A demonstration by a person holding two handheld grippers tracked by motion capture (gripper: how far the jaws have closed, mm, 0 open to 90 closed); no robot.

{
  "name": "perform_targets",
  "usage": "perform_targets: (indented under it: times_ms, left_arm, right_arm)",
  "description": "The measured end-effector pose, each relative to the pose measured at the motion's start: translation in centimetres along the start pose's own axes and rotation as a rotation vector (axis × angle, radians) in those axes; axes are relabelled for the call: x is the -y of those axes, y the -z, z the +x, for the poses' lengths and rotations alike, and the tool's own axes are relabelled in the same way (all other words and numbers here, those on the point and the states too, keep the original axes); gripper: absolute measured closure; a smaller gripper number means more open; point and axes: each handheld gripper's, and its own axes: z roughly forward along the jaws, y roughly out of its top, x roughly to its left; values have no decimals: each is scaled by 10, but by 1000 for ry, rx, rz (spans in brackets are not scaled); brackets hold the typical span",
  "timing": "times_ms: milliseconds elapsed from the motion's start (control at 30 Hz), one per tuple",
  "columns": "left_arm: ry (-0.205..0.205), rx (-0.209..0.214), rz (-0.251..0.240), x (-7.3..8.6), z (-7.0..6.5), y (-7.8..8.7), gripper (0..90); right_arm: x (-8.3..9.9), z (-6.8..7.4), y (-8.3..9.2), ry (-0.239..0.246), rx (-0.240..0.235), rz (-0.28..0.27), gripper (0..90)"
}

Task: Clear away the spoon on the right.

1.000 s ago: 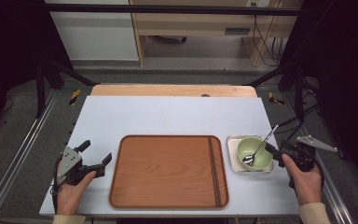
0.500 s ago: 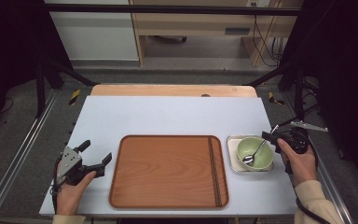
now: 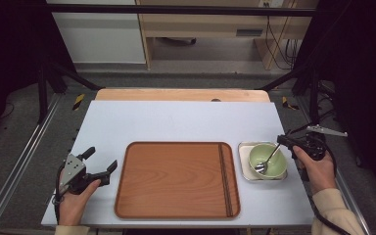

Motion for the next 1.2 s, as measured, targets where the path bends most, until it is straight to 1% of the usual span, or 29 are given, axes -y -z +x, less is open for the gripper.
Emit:
perform_targets:
  times_ms: [133,267,300,333,433,467,500,533,600,667,767,867,933,1000,1067,1133,1200]
  left_arm:
    - [1,-1,0,0,1,0,66]
    - [-1,-1,-2,-1,1,1,67]
    - [-1,0,-2,-1,1,1,67]
    - [-2,-1,-2,-1,1,1,68]
    - [-1,-3,-4,0,2,1,69]
    - [-1,-4,-4,-1,2,2,69]
    - [-1,-5,-4,-1,2,2,69]
    - [1,-6,-6,-1,2,2,70]
    - [3,-8,-10,-1,3,3,70]
    - [4,-8,-12,-1,3,3,70]
    - [3,-9,-11,-1,4,4,70]
    - [4,-10,-11,-1,4,4,70]
    - [4,-11,-12,-1,4,4,70]
    - [5,-12,-14,-2,5,4,70]
    - [4,-13,-16,-2,5,5,70]
    - [4,-14,-15,-2,6,5,70]
    - [4,-14,-15,-2,6,5,70]
  right_arm:
    - [-5,7,7,17,-25,-13,855]
    - [-12,14,13,25,-62,-21,892]
    - [-14,17,15,33,-63,-25,893]
    - [-17,19,16,51,-59,-26,894]
    - [-24,28,21,82,-67,-36,895]
    - [-28,32,23,91,-61,-38,895]
    - [-32,35,26,115,-55,-46,895]
    - [-36,39,30,126,-54,-54,895]
    - [-47,46,37,164,-38,-80,895]
    - [-59,54,45,190,-35,-107,895]
    - [-75,66,56,219,-38,-140,895]
    - [-88,78,63,248,-46,-169,895]
    - [-94,86,65,262,-50,-181,895]
    - [-97,93,65,282,-57,-179,895]
    - [-99,100,63,289,-69,-183,895]
    - [-100,107,60,307,-80,-172,895]
    - [-99,112,55,315,-89,-165,895]
